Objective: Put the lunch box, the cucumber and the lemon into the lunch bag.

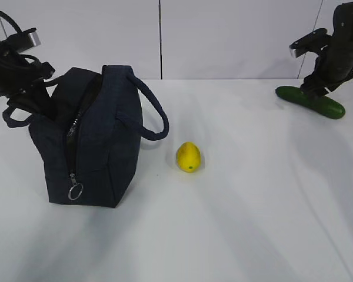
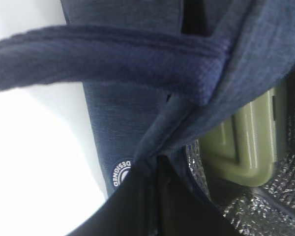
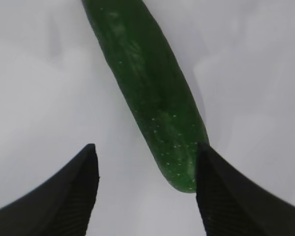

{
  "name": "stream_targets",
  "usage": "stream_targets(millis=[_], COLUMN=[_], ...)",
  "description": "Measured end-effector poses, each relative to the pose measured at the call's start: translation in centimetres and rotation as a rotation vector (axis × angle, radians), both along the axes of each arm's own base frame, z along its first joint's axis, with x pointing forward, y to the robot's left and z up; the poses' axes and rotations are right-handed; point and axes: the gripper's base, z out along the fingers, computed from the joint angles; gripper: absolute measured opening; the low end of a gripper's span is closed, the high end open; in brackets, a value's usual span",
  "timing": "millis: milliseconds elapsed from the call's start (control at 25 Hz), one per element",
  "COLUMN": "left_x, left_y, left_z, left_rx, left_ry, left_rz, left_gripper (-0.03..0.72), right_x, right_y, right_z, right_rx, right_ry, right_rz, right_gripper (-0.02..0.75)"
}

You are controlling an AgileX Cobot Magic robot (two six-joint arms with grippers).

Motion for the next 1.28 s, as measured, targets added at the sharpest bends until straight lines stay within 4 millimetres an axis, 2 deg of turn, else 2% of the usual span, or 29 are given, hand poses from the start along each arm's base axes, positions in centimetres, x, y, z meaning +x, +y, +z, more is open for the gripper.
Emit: stream_targets(millis=[320, 960, 1120, 1280], left_x=[0.0, 0.0, 0.0, 0.0], left_y=[0.3, 0.3, 0.3, 0.3], left_z=[-0.1, -0.2, -0.2, -0.2], left_rx=[0.033, 0.039, 0.039, 0.039], left_ry=[-0.001, -0.001, -0.001, -0.001], left_rz=[-0.011, -0.013, -0.013, -0.013], left_gripper=[-0.008, -0.008, -0.008, -0.008], right_x=[1.7, 2.0, 2.1, 2.2], right_y=[-0.6, -1.4, -1.7, -1.7], right_z=[-1.9, -2.3, -3.5, -5.4], right_rx=[-0.091, -0.113, -0.111, -0.108], right_ry=[-0.05, -0.057, -0.041, -0.011], right_rz=[0.064, 0.088, 0.089, 0.101], right_gripper=[0.483, 0.483, 0.482, 0.483])
